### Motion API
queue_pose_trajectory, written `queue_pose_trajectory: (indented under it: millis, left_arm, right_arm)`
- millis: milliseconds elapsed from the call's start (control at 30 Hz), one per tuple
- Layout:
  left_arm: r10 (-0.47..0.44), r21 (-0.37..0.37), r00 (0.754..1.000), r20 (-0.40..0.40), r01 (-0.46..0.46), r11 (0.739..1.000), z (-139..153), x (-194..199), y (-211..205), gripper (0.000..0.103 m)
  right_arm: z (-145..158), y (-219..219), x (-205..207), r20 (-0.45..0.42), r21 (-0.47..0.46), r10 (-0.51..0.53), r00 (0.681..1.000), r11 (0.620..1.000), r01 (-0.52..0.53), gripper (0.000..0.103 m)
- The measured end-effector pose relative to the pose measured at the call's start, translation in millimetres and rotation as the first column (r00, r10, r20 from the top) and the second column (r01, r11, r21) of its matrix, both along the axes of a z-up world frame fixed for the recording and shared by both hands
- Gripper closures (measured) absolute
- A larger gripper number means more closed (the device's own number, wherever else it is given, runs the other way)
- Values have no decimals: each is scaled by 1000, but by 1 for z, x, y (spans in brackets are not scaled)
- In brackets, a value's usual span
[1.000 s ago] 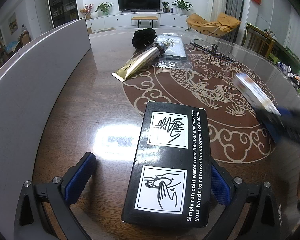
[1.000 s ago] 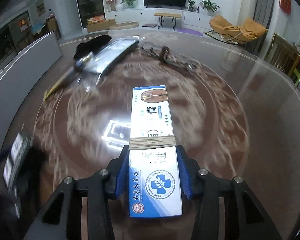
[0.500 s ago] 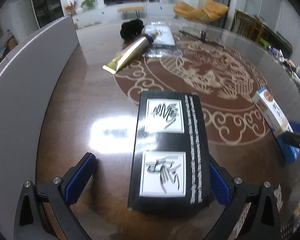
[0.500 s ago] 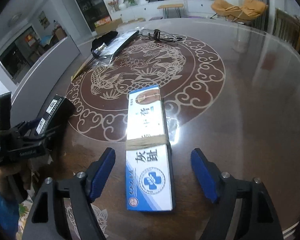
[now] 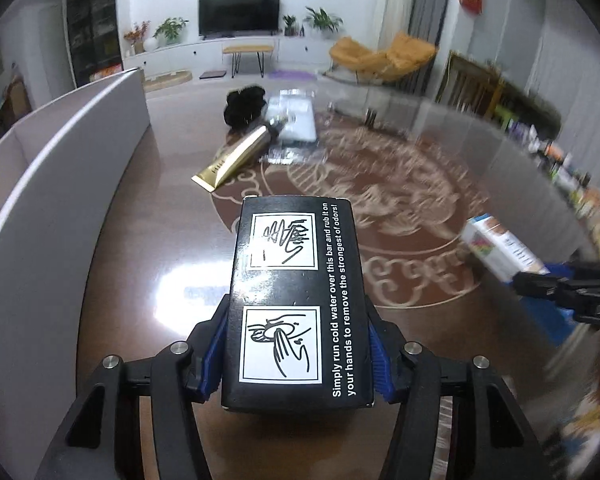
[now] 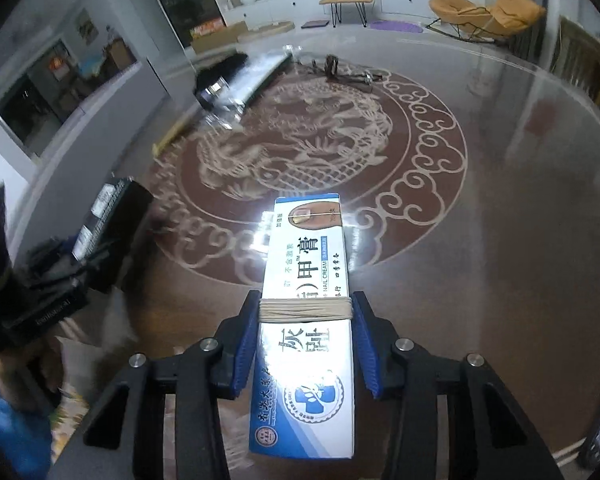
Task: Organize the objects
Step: 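Carry the soap box and ointment box into the bin and open both tools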
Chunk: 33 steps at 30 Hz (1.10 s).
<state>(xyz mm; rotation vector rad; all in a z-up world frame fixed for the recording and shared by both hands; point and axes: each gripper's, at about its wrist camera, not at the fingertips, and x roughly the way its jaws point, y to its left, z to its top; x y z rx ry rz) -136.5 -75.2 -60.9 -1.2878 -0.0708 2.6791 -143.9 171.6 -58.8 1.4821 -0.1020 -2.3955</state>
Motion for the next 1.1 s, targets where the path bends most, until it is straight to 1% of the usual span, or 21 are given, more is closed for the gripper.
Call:
queue_pose_trajectory:
  millis: [33,100,133,200,300,367,400,467,533,567,633,700,767,833,867,900,933,967,1000,1033,1100]
  left_arm:
    - [11,37,1000,-8,-11,999,10,6,-6,45]
    - [26,79,999,-23,-24,997,26,16,-19,45]
    - [38,100,999,-38,-35,994,40,21,-28,45]
    - [57,114,996,-66,-49,992,59,29,-46,45]
    - [106,98,987,-122,-94,991,93,42,-84,45]
    - [146,86,980,-138,-135,987,108,47,-111,45]
    - [174,81,974,-145,-164,983,114,49,-129,45]
    - [229,53,962,-152,-223,973,119,50,-161,45]
    - [284,25,949,-138,-283,959,118,50,-192,45]
    - [314,18,941,-123,-315,949,115,49,-211,45]
    - [359,-3,929,-95,-361,933,109,49,-237,45]
    - [404,-22,913,-65,-406,914,99,50,-265,45]
    - [445,-36,895,-32,-446,894,87,51,-286,45]
    - [509,-77,861,7,-507,858,74,53,-309,43]
    - [539,-101,842,22,-535,839,69,55,-317,34]
    - [570,-123,821,31,-562,818,63,57,-325,21]
    - [591,-134,806,37,-582,802,58,58,-330,16]
    - [614,-141,788,43,-603,785,53,60,-336,12]
    - [623,-139,780,50,-613,778,50,63,-339,12]
    - [626,-132,778,55,-615,777,47,66,-340,12]
    - [629,-128,776,38,-621,774,46,71,-338,12]
  right_arm:
    - [6,0,2,0,-21,3,1000,1000,-3,58]
    - [16,-6,2,2,-53,16,1000,998,-15,58]
    - [22,-11,1,0,-70,26,1000,997,-26,58]
    - [36,-24,1,-10,-91,49,999,995,-50,58]
    - [60,-56,-3,-30,-127,101,994,986,-104,58]
    - [79,-84,-6,-51,-150,147,988,977,-153,58]
    - [92,-105,-8,-65,-167,180,981,968,-189,58]
    - [108,-138,-9,-84,-194,231,969,950,-243,58]
    - [127,-183,-9,-101,-238,290,952,922,-307,58]
    - [132,-202,-8,-104,-259,313,944,908,-330,58]
    - [143,-251,-7,-113,-292,374,920,873,-391,58]
    - [147,-294,-4,-129,-292,421,898,849,-440,58]
    - [145,-334,-1,-129,-288,461,878,830,-478,58]
    - [136,-369,1,-112,-288,486,867,819,-497,58]
    - [128,-384,2,-108,-281,495,862,817,-504,57]
    - [120,-400,3,-104,-264,508,855,815,-516,56]
    - [109,-414,4,-85,-244,524,847,814,-528,45]
    - [100,-424,4,-52,-226,538,841,814,-535,27]
    - [90,-430,4,-21,-210,542,840,819,-534,22]
    - [84,-430,5,-13,-201,537,843,825,-528,22]
    - [81,-420,9,-48,-171,522,851,835,-522,21]
